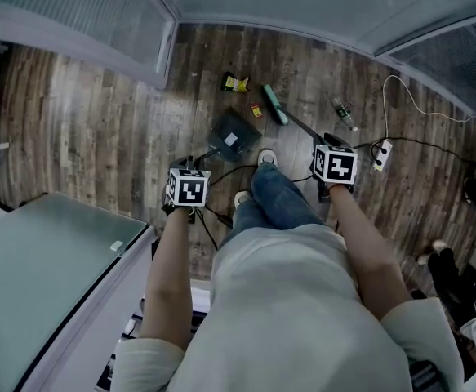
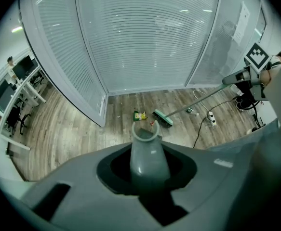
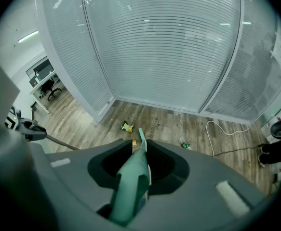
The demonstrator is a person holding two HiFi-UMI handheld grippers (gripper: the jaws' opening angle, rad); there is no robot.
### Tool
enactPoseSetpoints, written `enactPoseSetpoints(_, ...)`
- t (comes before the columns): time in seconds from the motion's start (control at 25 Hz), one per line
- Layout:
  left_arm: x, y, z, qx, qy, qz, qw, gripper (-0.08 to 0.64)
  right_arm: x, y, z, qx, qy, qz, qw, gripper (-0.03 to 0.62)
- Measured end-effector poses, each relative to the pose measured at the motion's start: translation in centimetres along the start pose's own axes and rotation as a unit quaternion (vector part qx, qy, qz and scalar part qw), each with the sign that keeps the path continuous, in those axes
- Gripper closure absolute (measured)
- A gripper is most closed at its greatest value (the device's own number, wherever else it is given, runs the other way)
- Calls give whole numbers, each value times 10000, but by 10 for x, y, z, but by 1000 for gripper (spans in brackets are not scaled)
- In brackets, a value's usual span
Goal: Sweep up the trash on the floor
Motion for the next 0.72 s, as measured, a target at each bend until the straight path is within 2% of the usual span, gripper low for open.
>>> enactPoseSetpoints(0.48,6,-15,5,-89,-27,-50,9999,468,-4,-36,31,-91,75,-471,9988,491)
enactPoseSetpoints(0.72,10,-17,7,-116,-49,-57,9999,468,-13,-45,36,-113,66,-887,9960,491)
Point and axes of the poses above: the fingertips, and each gripper's own axes: z forward along the fingers, x to its right, y out of its underside, the point moved 2 cm from there along -z, backward along the fingers, and after that the axes turned 6 degrees about -x, right-handed, at the moved point
